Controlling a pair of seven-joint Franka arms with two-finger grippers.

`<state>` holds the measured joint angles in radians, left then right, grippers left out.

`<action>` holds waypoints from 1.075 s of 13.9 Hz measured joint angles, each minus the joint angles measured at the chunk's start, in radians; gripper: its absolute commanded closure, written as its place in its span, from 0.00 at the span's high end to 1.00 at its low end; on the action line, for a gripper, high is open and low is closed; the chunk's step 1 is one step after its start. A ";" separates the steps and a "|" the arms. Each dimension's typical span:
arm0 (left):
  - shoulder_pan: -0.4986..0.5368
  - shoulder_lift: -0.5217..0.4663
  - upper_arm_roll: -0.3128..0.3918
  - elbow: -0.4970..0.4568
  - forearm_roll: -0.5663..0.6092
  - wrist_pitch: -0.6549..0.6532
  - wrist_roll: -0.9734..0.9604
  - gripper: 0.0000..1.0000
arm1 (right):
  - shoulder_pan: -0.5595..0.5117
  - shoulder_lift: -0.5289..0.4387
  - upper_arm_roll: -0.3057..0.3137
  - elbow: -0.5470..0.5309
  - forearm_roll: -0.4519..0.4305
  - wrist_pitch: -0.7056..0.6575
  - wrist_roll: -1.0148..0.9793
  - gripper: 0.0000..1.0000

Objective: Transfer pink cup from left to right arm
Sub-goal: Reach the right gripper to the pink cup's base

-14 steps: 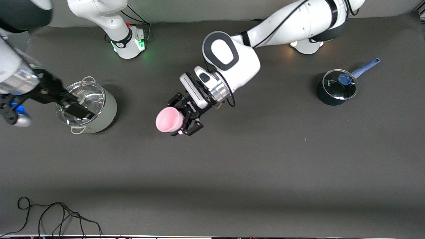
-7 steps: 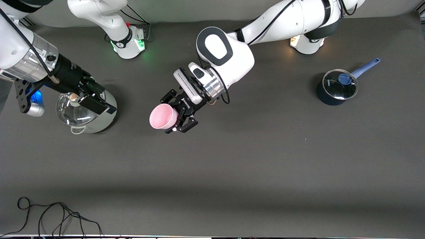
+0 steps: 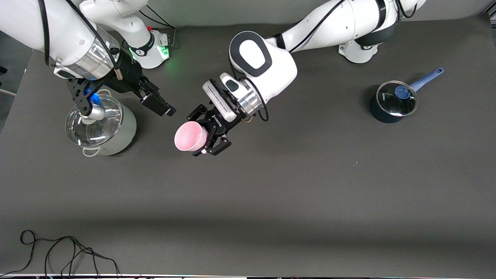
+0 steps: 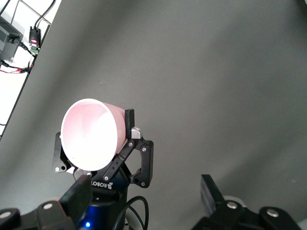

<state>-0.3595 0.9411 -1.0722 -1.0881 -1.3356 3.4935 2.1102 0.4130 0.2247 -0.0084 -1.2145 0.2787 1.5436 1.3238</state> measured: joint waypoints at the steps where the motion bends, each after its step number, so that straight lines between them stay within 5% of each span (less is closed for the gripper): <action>1: 0.000 0.000 0.000 0.000 0.000 0.000 0.000 0.00 | -0.002 0.007 -0.001 -0.001 0.005 0.000 0.000 1.00; 12: -0.002 0.000 0.000 0.005 0.000 0.000 -0.002 0.00 | -0.009 0.110 -0.009 -0.002 0.059 0.084 0.000 0.97; 15: -0.003 0.000 0.000 0.006 0.000 0.000 -0.002 0.00 | -0.009 0.113 -0.009 -0.002 0.063 0.091 0.000 0.70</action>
<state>-0.3622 0.9409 -1.0722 -1.0818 -1.3356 3.4935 2.1079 0.4043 0.3376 -0.0178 -1.2167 0.3417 1.6348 1.3242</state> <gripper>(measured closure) 0.344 0.075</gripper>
